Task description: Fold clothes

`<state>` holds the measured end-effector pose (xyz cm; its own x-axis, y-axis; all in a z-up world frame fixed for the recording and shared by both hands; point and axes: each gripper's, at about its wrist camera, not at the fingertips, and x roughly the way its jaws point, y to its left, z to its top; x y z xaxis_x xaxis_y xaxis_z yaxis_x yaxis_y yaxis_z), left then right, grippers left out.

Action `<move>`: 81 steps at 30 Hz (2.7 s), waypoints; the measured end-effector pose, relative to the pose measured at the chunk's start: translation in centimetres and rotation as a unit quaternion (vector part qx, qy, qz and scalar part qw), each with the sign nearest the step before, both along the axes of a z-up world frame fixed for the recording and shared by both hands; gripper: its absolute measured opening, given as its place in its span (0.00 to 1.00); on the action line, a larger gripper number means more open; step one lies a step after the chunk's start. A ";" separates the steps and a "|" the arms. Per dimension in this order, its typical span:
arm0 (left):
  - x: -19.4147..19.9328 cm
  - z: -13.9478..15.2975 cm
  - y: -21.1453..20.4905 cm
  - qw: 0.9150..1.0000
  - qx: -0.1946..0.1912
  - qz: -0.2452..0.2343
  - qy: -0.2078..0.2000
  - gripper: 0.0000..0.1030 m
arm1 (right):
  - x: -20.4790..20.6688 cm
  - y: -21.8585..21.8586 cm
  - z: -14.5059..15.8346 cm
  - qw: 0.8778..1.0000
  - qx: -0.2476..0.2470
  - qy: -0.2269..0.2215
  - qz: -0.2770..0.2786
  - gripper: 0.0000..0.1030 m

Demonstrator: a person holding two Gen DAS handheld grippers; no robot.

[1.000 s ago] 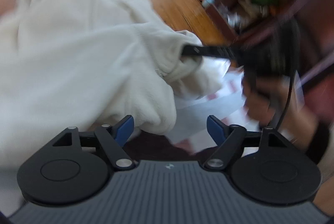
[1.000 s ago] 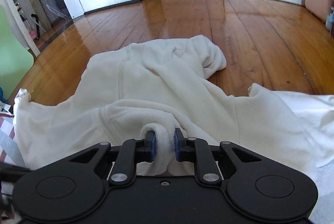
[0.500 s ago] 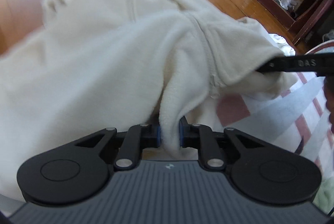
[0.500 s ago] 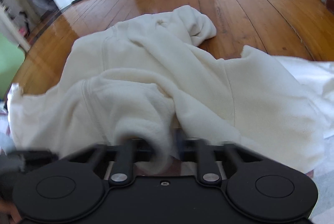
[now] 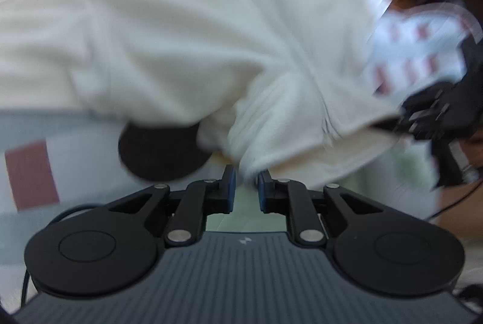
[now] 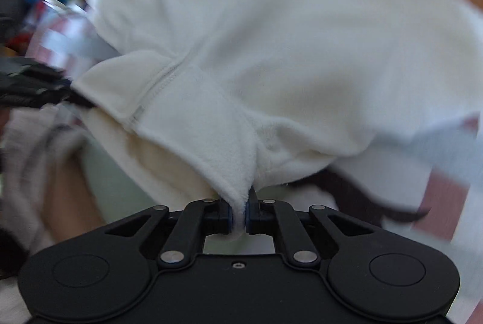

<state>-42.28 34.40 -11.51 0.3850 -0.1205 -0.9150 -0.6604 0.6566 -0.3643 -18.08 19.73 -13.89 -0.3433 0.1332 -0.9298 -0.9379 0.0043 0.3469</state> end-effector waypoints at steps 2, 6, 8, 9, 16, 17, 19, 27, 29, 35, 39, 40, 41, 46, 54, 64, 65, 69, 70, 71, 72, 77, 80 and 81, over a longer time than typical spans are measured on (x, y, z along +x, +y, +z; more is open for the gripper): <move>0.1 0.5 -0.5 1.000 -0.004 0.005 -0.010 0.20 | -0.5 0.5 0.5 1.000 -0.002 0.002 0.014 0.15; -1.4 4.5 0.8 0.994 -0.005 0.057 -0.093 0.51 | 0.1 1.5 6.0 0.997 0.060 -0.023 0.036 0.47; -2.4 7.2 2.1 0.985 0.013 0.090 -0.148 0.54 | 0.9 2.7 8.9 0.993 0.099 -0.058 0.029 0.48; -2.5 8.2 3.2 0.982 0.026 0.106 -0.155 0.57 | 1.3 3.7 10.2 0.991 0.112 -0.073 0.024 0.48; -0.2 12.5 9.3 0.970 0.121 0.167 -0.130 0.57 | 5.0 16.1 17.2 0.994 -0.003 -0.053 -0.099 0.47; 0.1 12.9 10.4 0.966 0.122 0.178 -0.141 0.59 | 5.4 17.8 18.2 0.991 -0.027 -0.065 -0.117 0.47; 0.7 13.8 12.4 0.958 0.125 0.200 -0.163 0.65 | 5.4 20.9 20.2 0.985 -0.050 -0.117 -0.118 0.47; 1.1 8.5 19.3 0.917 0.145 0.337 -0.155 0.64 | 10.0 29.2 20.2 0.990 -0.032 -0.100 -0.093 0.56; 0.0 6.4 19.6 0.902 0.183 0.358 -0.155 0.65 | 11.8 30.4 17.9 0.992 -0.029 -0.073 -0.102 0.55; -3.1 -1.7 22.3 0.923 0.135 0.343 -0.111 0.63 | 17.2 34.0 11.0 0.992 -0.017 0.005 -0.126 0.55; -2.5 -3.7 23.9 0.930 0.114 0.323 -0.132 0.63 | 18.5 36.3 6.6 0.993 -0.033 0.010 -0.110 0.55; -2.2 -4.0 24.3 0.931 0.110 0.319 -0.141 0.63 | 18.6 36.9 5.2 0.993 -0.046 0.010 -0.109 0.55; -2.0 -4.2 24.8 0.928 0.102 0.322 -0.155 0.63 | 18.7 37.5 3.9 0.993 -0.056 0.010 -0.107 0.56; 0.7 -4.9 27.2 0.928 0.096 0.315 -0.176 0.52 | 20.7 41.2 -0.4 0.987 -0.070 -0.007 -0.145 0.56; 4.7 -5.8 33.6 0.931 0.023 0.360 -0.056 0.55 | 22.3 45.9 -5.0 0.966 -0.089 -0.049 -0.237 0.56; 8.5 -4.6 33.8 0.923 0.099 0.370 -0.035 0.59 | 19.9 34.0 3.6 0.902 0.363 0.162 -0.172 0.09; 8.1 -4.2 33.5 0.918 0.093 0.382 -0.052 0.59 | 20.3 31.4 4.7 0.887 0.385 0.196 -0.165 0.09; 9.4 -2.5 33.3 0.920 0.104 0.369 -0.084 0.65 | 20.9 23.4 4.5 0.907 0.371 0.106 -0.169 0.09; 10.0 -2.5 33.4 0.923 0.111 0.360 -0.073 0.65 | 20.8 22.5 3.4 0.922 0.342 0.047 -0.173 0.09; 10.6 -2.7 33.6 0.925 0.113 0.357 -0.062 0.65 | 21.0 22.1 1.9 0.934 0.309 -0.004 -0.177 0.09; 11.1 -2.9 33.7 0.927 0.115 0.353 -0.051 0.65 | 21.3 21.6 0.4 0.942 0.276 -0.047 -0.183 0.09; 12.2 -5.6 35.0 0.924 0.052 0.375 -0.055 0.66 | 22.5 22.2 -3.2 0.951 0.196 -0.081 -0.224 0.09; 12.2 -7.4 36.0 0.921 0.011 0.382 -0.073 0.72 | 21.0 23.2 -3.2 0.953 0.199 -0.104 -0.204 0.11; 12.3 -7.8 36.1 0.919 0.007 0.386 -0.076 0.72 | 20.7 23.5 -3.2 0.953 0.199 -0.109 -0.199 0.13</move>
<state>-29.94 70.49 -19.34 0.4740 0.2532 -0.8433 -0.8739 0.0179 -0.4858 2.62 43.21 -17.07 0.0043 0.5698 -0.8218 -0.9398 0.2832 0.1914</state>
